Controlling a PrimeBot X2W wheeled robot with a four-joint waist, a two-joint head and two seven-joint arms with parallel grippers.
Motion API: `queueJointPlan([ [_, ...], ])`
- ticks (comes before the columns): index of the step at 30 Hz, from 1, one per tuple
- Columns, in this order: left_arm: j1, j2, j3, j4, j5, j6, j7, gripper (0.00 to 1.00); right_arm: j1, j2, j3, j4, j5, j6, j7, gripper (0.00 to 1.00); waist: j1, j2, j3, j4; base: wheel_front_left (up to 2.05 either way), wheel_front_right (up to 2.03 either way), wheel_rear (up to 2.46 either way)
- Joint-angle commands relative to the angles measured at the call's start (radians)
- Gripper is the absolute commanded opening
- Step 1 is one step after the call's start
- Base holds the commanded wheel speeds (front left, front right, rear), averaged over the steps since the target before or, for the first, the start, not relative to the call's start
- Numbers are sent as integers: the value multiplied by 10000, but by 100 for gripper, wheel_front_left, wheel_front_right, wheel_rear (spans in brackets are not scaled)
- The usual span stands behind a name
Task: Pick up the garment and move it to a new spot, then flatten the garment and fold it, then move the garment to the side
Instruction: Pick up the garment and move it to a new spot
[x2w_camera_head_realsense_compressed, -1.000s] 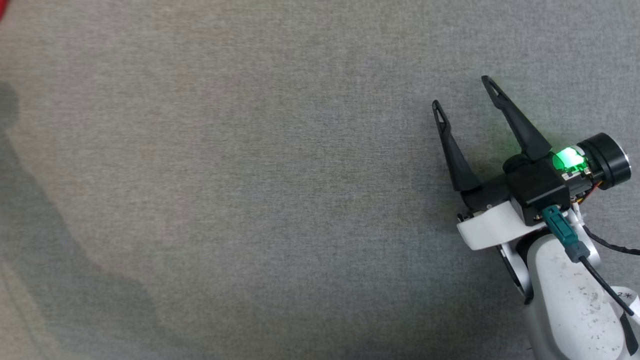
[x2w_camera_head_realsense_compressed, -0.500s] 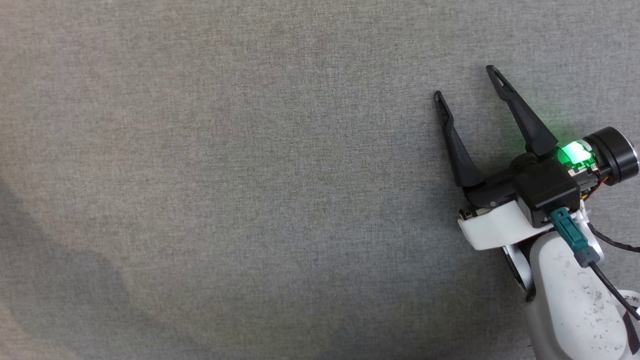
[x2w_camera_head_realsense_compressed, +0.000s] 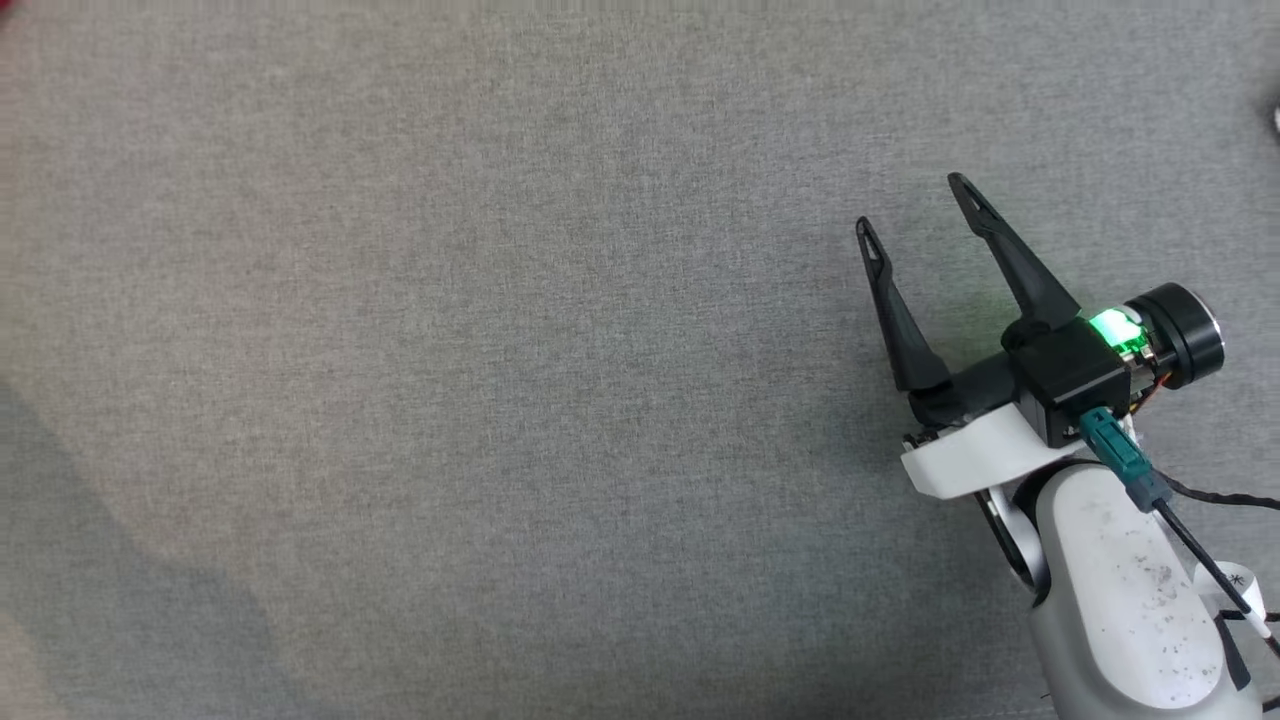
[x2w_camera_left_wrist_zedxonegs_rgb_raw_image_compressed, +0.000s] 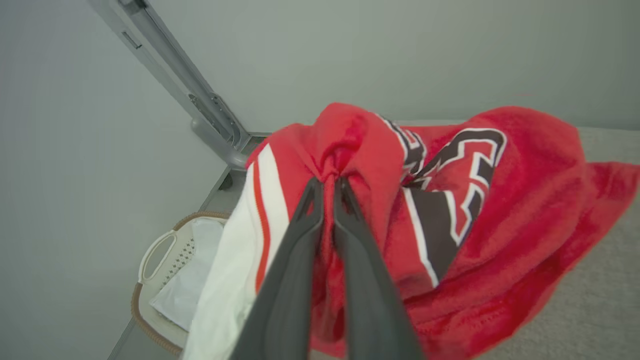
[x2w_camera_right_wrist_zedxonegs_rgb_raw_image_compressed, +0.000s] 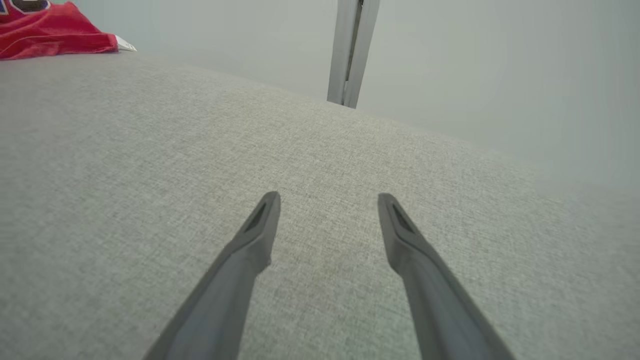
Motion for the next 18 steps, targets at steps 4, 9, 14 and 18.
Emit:
queueJointPlan([
  [4,-56,-116,-864,-636,234,-44,-121,0,199,-17,45,495,340,-15,-264,100,-1,0,-1529,-257,0,0,0],
  [9,78,-39,-2164,-1737,-87,-45,76,0,448,-22,79,945,791,-15,-442,100,-1,0,-2716,-545,0,0,0],
  [14,263,52,-3488,-3049,-654,-47,410,0,865,-20,-34,1238,1207,-15,-539,100,-1,0,-3768,-799,0,0,0],
  [18,456,99,-4414,-4215,-1179,-46,649,0,1281,-19,-146,1484,1468,-15,-592,100,-1,0,-4564,-978,0,0,0],
])
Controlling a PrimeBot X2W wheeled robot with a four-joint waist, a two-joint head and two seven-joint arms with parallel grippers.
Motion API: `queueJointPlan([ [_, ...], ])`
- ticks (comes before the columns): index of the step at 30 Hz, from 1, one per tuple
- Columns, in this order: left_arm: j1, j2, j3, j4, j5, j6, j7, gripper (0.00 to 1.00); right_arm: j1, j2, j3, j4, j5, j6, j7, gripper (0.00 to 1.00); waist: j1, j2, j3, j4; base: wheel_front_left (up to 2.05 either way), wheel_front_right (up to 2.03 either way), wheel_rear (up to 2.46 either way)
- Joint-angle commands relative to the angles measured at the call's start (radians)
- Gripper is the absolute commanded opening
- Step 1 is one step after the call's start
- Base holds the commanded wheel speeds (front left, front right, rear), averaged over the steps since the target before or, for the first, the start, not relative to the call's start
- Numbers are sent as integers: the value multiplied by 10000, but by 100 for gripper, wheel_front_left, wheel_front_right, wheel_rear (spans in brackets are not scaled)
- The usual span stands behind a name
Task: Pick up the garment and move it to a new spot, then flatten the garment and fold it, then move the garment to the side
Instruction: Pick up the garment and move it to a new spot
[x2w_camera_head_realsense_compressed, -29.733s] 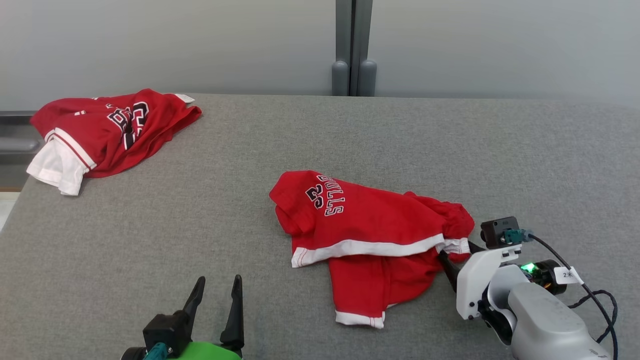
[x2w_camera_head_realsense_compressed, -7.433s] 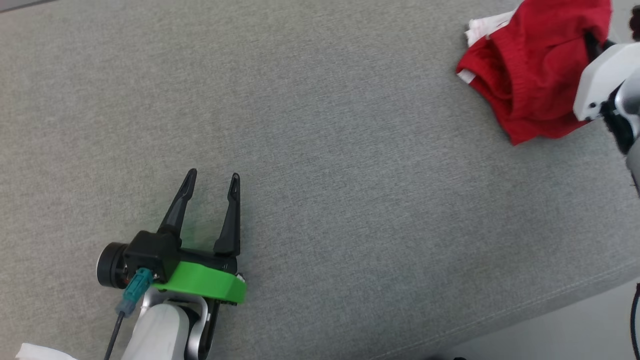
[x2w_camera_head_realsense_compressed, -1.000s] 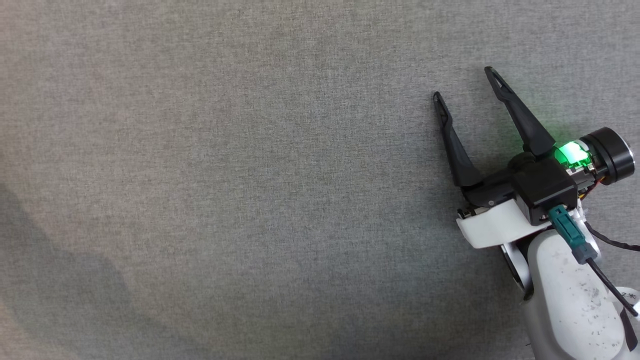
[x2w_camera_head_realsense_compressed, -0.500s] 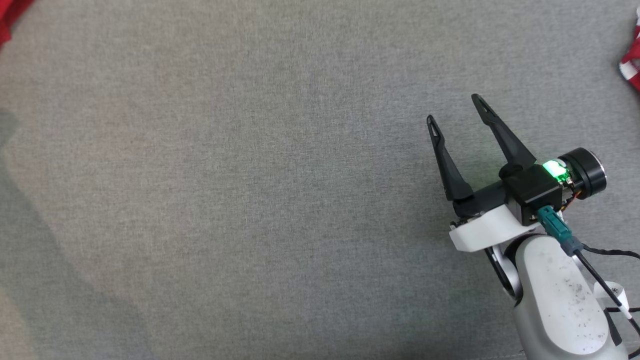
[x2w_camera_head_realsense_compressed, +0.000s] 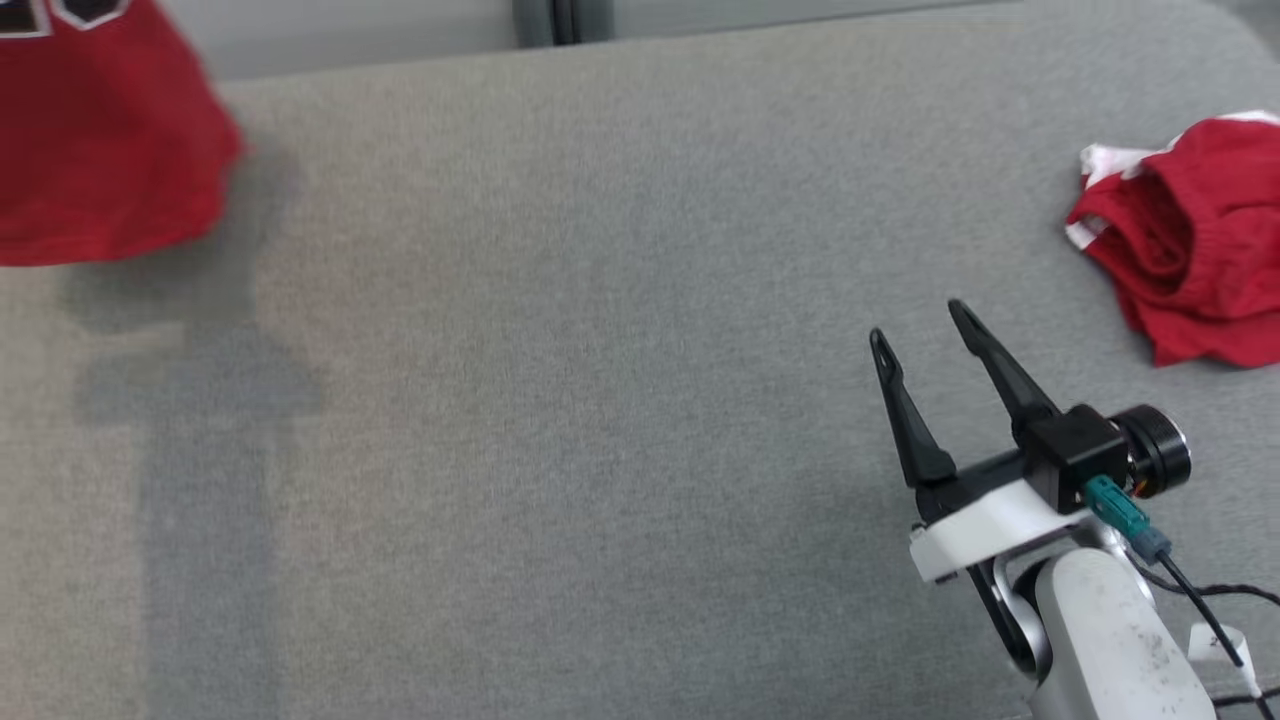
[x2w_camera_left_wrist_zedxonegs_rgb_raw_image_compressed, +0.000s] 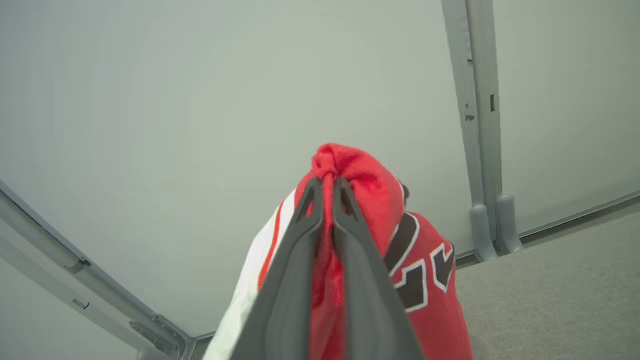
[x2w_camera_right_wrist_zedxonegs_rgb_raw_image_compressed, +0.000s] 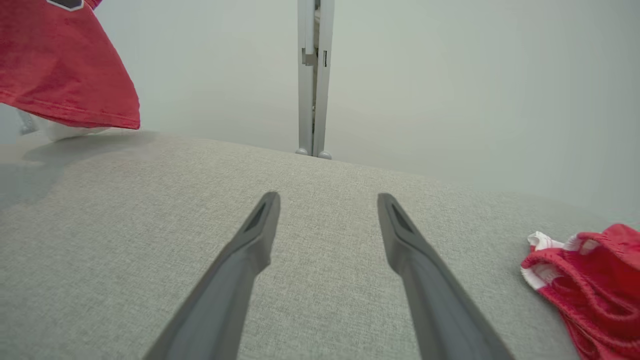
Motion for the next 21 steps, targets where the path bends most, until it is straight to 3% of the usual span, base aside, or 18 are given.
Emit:
queueJointPlan([
  [1,188,35,-254,-422,-190,-8,64,0,296,-27,-77,86,109,-15,-50,100,0,0,-1433,-503,0,0,0],
  [13,1641,-1017,-1652,-3802,-1623,40,209,0,1267,-26,-617,-58,543,-15,-74,100,0,0,-2400,-716,0,0,0],
  [17,2919,-1323,-1999,-3991,-1822,188,35,0,1402,-24,-645,-93,690,-15,-73,100,0,0,-2346,-861,0,0,0],
  [21,3994,-1698,-2340,-3268,-2070,201,-197,0,1355,-24,-598,-76,757,-15,-74,100,0,0,-2079,-1099,0,0,0],
])
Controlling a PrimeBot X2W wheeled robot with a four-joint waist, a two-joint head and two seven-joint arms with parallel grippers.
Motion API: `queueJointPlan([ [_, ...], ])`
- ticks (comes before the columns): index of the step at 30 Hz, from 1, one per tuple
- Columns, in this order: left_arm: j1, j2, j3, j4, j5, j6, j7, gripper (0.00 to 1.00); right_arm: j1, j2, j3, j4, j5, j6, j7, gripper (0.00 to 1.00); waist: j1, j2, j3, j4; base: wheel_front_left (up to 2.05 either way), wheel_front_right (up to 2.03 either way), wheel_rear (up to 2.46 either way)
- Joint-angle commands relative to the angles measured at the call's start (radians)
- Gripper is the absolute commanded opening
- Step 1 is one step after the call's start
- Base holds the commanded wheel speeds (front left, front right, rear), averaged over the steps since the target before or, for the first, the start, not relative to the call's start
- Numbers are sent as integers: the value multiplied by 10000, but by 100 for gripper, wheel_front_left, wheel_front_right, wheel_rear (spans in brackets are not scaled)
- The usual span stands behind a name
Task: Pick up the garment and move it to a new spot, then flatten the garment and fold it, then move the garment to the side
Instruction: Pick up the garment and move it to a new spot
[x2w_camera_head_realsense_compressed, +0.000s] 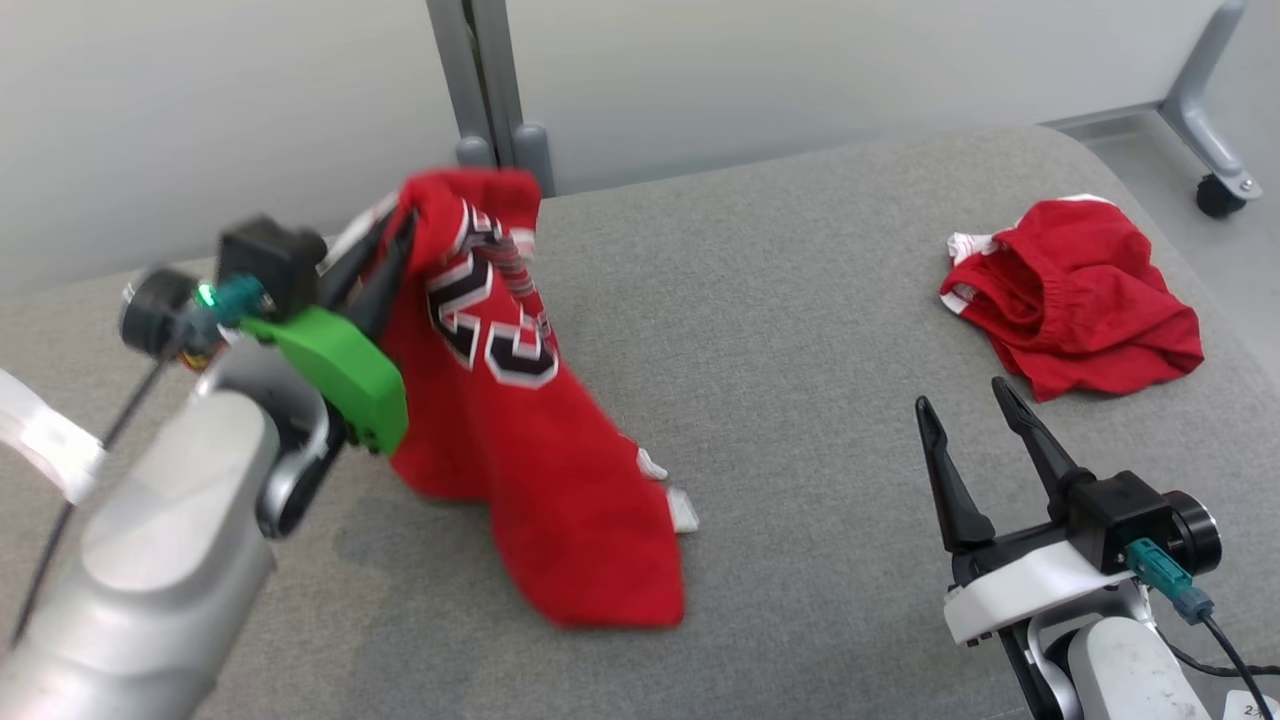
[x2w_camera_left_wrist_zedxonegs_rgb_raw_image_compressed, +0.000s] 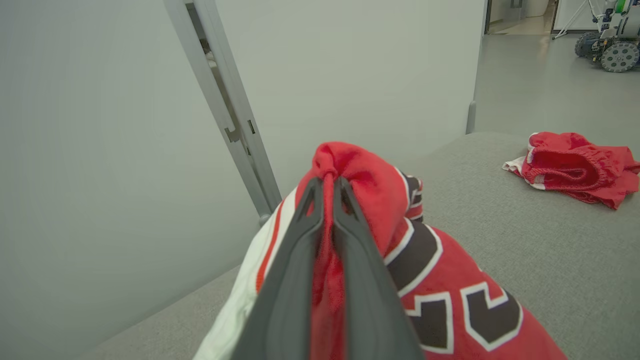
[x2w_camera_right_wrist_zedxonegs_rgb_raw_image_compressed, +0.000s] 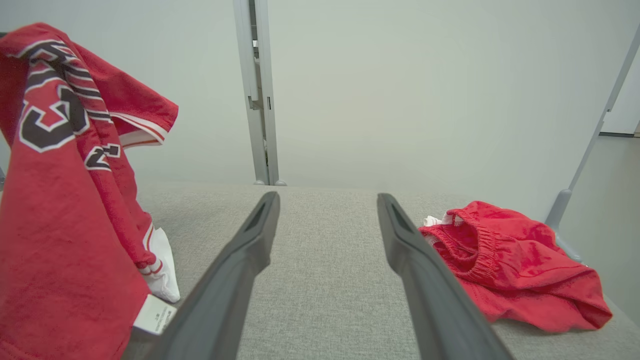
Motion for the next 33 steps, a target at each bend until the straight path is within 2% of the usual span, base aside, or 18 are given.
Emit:
queueJointPlan([
  [1,332,-114,-114,371,-71,34,-133,0,-17,-21,33,8,45,-15,-47,100,1,-1,262,-229,0,0,0],
  [12,364,-1140,-234,3462,-16,128,-1350,0,-540,-22,376,279,209,-15,-48,100,1,-1,1284,-723,0,0,0],
  [13,341,-1248,-218,3679,-35,108,-1433,6,-588,-24,391,319,208,-15,-48,100,1,-1,1329,-722,0,0,0],
  [14,342,-1329,-227,3820,-10,90,-1487,18,-605,-24,406,357,201,-15,-48,100,1,-1,1348,-715,0,0,0],
  [16,405,-1539,-205,4124,-49,63,-1590,90,-617,-24,418,448,156,-15,-48,100,1,-1,1348,-683,0,0,0],
  [17,434,-1616,-221,4228,-11,28,-1630,100,-616,-24,401,490,129,-15,-48,100,1,-1,1317,-650,0,0,0],
  [22,624,-1870,105,4086,89,-26,-1708,100,-568,-22,279,635,-32,-15,-48,100,1,-1,1003,-424,0,0,0],
  [28,1569,-1816,1113,2780,437,-26,-1698,100,-305,-23,129,793,-193,-15,-49,100,1,-1,371,-109,0,0,0],
  [33,2900,-1935,2079,1602,738,181,-1697,100,70,-23,67,904,-217,-15,-49,100,1,-1,-199,183,0,0,0],
])
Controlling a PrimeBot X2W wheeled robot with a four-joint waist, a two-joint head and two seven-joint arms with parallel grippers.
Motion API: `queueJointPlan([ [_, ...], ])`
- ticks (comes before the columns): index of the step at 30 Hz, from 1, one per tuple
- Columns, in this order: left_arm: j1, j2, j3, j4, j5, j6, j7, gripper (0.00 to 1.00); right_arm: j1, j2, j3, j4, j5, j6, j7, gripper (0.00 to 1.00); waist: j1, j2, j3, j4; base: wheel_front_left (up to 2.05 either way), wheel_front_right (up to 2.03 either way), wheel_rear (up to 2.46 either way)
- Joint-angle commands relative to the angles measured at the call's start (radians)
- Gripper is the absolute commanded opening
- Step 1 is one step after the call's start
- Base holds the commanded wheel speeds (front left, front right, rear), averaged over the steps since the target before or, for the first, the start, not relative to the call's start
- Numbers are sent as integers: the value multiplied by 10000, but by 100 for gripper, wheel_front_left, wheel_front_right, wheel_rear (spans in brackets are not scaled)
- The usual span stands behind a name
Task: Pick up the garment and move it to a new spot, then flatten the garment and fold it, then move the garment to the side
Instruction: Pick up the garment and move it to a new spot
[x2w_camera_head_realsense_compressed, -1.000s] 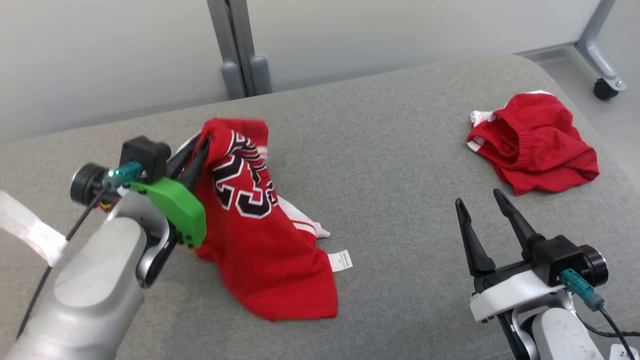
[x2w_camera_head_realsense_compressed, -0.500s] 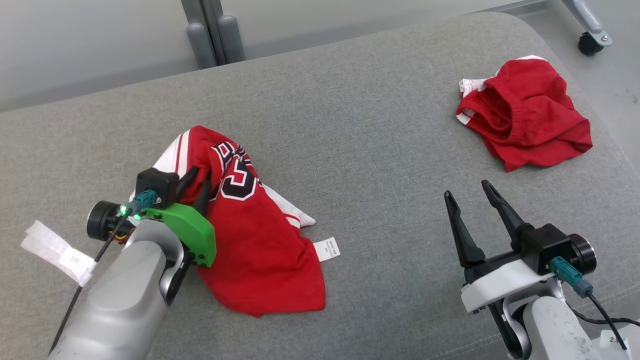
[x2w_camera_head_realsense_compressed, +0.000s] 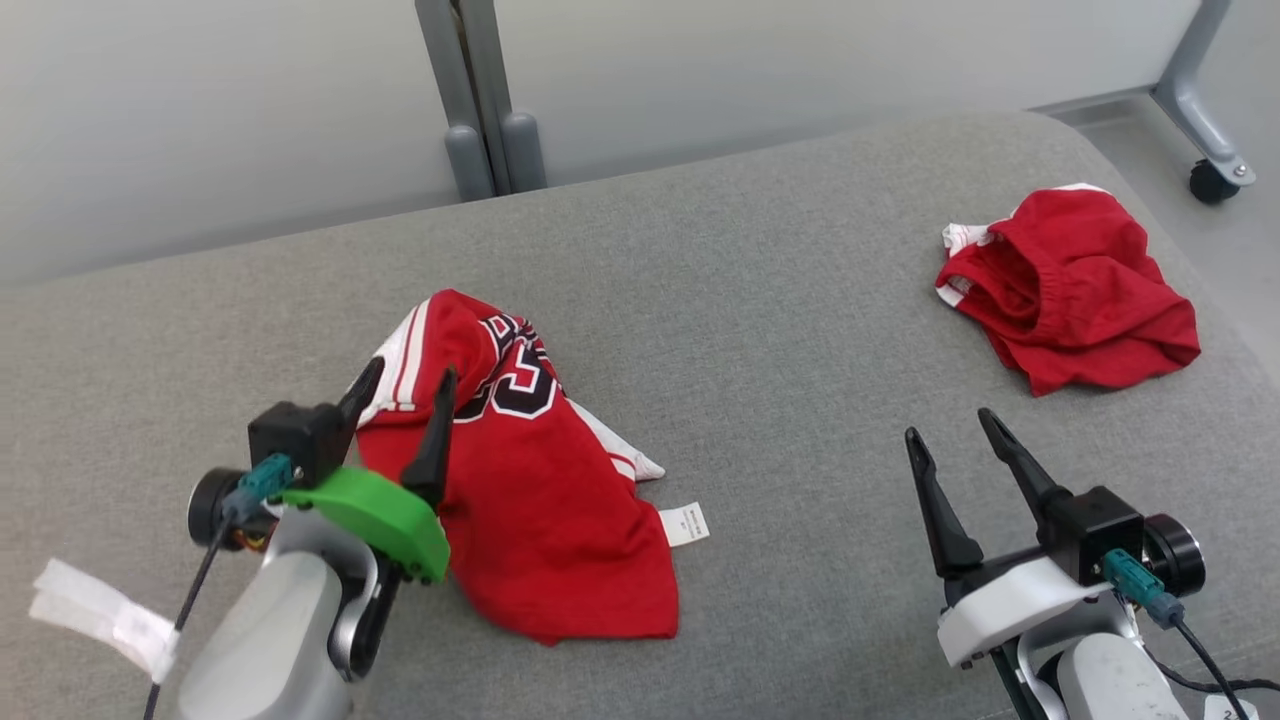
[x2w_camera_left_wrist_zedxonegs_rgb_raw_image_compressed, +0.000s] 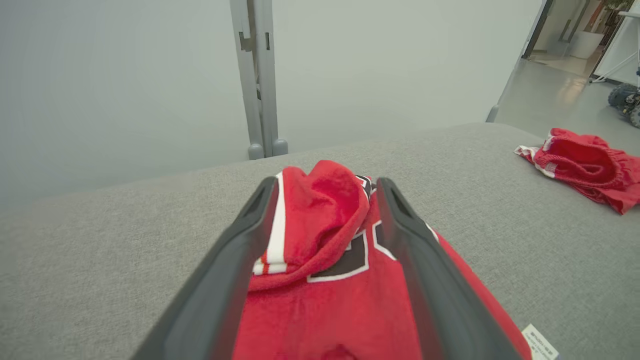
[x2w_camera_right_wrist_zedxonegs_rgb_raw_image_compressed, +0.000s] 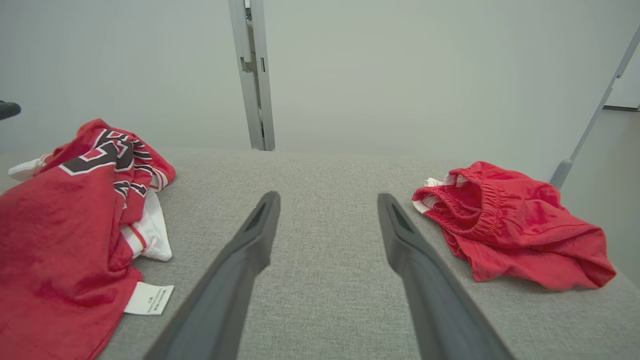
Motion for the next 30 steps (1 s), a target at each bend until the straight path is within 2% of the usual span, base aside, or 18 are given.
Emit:
queueJointPlan([
  [1,505,-34,273,-271,96,95,-25,100,219,-27,-6,46,-2,-15,-49,100,1,-1,-461,359,0,0,0],
  [9,2680,-451,1922,-1932,460,443,-23,100,647,-29,-83,102,214,-15,-49,100,1,-1,-823,660,0,0,0],
  [15,4006,-900,2774,-2796,814,548,-16,100,825,-27,-52,156,497,-15,-49,100,1,-1,-916,731,0,0,0],
  [30,5541,-1604,3502,-3738,1600,375,-16,100,1220,-27,-40,288,714,-15,-49,100,1,-1,-900,788,0,0,0],
])
